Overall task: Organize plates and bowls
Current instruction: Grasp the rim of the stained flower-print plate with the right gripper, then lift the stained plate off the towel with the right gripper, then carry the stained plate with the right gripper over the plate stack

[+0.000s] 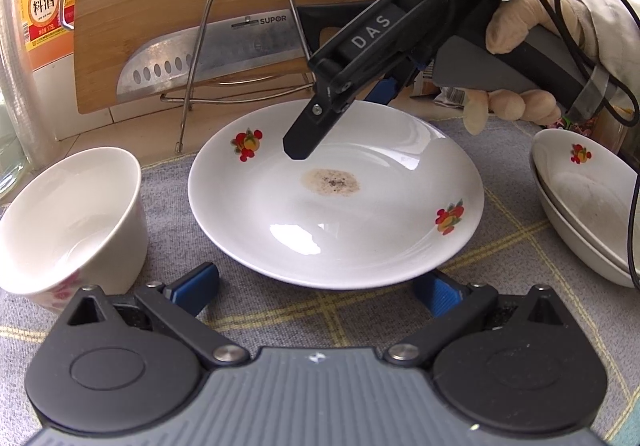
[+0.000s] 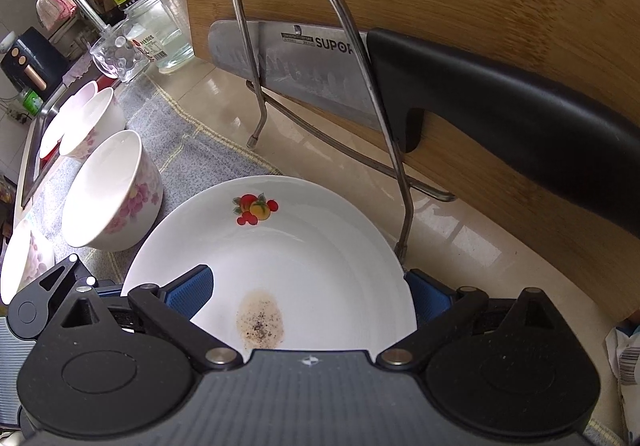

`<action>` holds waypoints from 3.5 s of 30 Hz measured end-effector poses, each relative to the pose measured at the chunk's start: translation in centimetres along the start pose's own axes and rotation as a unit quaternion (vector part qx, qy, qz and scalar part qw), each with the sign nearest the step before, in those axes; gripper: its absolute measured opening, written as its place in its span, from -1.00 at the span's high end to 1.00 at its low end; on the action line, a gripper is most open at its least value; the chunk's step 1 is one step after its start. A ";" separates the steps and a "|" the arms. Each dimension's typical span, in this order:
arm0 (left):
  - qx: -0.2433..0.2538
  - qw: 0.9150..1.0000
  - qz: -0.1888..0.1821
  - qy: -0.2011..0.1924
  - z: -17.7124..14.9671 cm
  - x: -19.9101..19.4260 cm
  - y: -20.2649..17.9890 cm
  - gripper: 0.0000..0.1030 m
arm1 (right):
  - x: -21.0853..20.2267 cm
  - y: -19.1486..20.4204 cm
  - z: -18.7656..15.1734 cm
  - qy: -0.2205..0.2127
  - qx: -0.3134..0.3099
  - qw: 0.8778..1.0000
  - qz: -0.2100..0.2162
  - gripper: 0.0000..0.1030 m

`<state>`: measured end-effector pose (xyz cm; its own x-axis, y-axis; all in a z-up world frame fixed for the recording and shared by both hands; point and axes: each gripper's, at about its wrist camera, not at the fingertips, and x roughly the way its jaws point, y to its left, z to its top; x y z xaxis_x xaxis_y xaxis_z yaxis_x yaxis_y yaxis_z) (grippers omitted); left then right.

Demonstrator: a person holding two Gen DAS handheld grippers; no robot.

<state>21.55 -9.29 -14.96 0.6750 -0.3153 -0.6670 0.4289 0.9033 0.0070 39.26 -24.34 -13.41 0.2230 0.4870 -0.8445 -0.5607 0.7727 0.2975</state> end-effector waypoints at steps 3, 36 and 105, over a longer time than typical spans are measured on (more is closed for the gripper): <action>0.002 1.000 0.001 0.001 0.1 0.0 0.0 -1.00 | 0.1 0.3 0.0 0.003 -0.009 1.000 -0.002 -1.00; 0.052 0.999 -0.011 -0.012 0.4 -0.6 0.1 -0.98 | -0.7 -0.2 -0.1 0.015 -0.011 0.998 0.063 -0.97; 0.125 0.987 -0.098 -0.003 -0.1 -11.6 -8.3 -0.98 | -13.5 5.3 -14.4 -0.058 0.046 0.997 0.032 -0.97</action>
<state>10.08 -13.08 -7.38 0.5673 -0.4797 -0.6694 0.6862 0.7247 0.0623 21.82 -32.68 -6.83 0.2834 0.5760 -0.7667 -0.5016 0.7705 0.3934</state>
